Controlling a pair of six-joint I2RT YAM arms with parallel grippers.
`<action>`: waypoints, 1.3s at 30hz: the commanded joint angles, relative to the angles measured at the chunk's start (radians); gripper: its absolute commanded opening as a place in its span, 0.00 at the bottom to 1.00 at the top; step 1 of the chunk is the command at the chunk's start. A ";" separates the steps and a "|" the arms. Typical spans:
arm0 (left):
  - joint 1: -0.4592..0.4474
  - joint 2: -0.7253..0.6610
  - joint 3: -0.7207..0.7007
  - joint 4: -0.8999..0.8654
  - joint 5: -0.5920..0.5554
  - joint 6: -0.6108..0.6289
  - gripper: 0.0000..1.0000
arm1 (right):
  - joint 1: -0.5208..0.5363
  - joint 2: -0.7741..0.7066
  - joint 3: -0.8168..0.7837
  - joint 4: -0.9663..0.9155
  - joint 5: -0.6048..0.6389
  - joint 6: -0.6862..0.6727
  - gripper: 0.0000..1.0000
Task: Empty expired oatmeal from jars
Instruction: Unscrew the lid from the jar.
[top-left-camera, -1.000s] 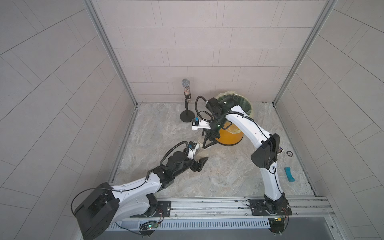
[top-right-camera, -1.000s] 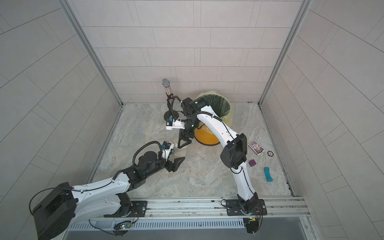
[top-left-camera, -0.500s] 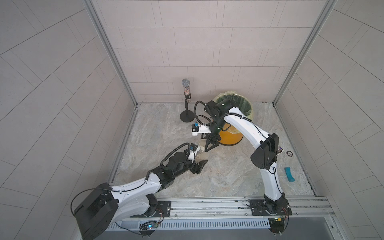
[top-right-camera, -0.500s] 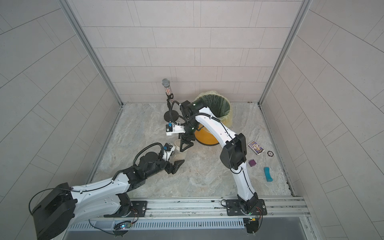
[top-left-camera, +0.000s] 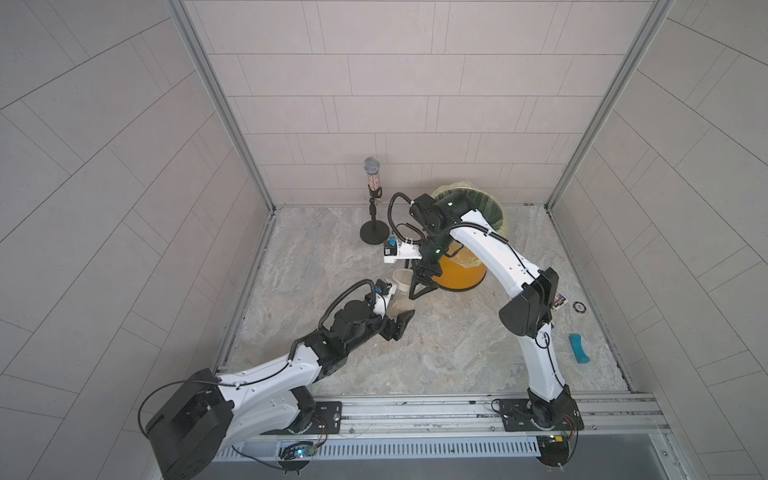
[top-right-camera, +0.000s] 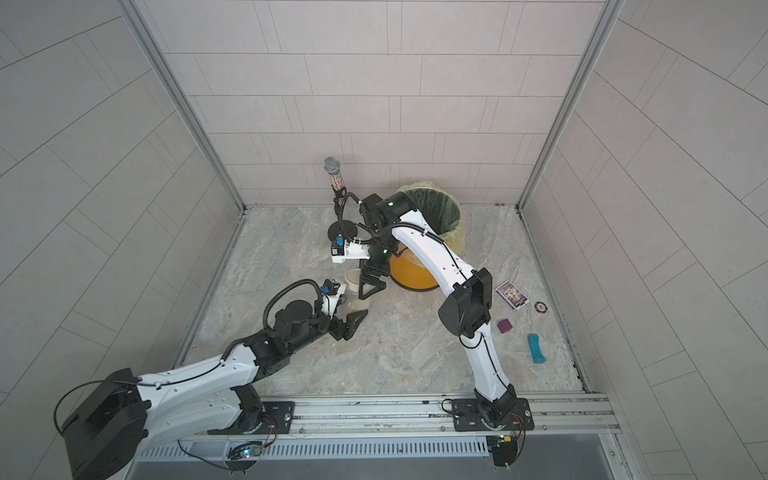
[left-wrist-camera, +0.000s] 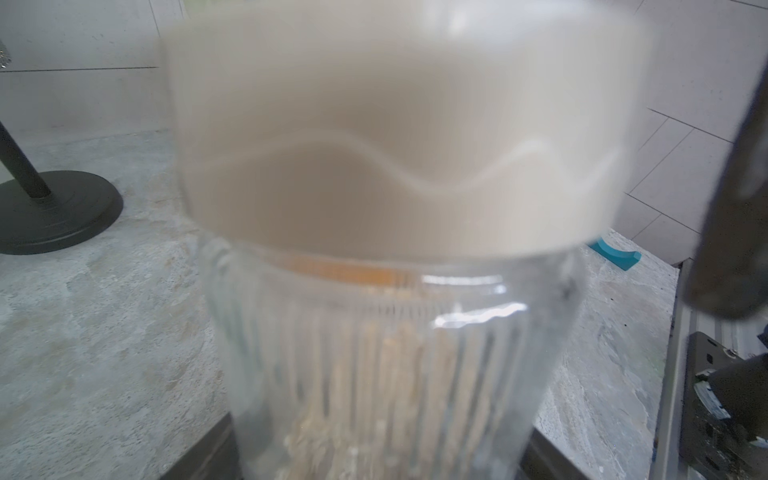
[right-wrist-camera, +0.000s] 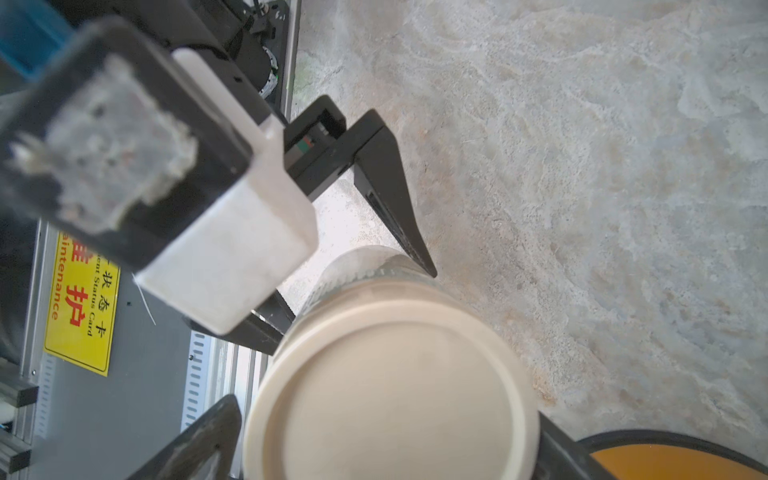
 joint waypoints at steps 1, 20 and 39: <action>0.006 -0.037 0.054 0.110 -0.010 -0.013 0.00 | -0.006 0.020 0.039 -0.160 -0.065 0.143 0.99; 0.005 -0.011 0.062 0.123 -0.015 -0.007 0.00 | -0.014 0.005 -0.028 0.054 -0.061 0.495 0.95; 0.007 -0.005 0.053 0.137 -0.024 -0.016 0.00 | -0.010 0.019 -0.028 -0.097 -0.048 0.189 0.32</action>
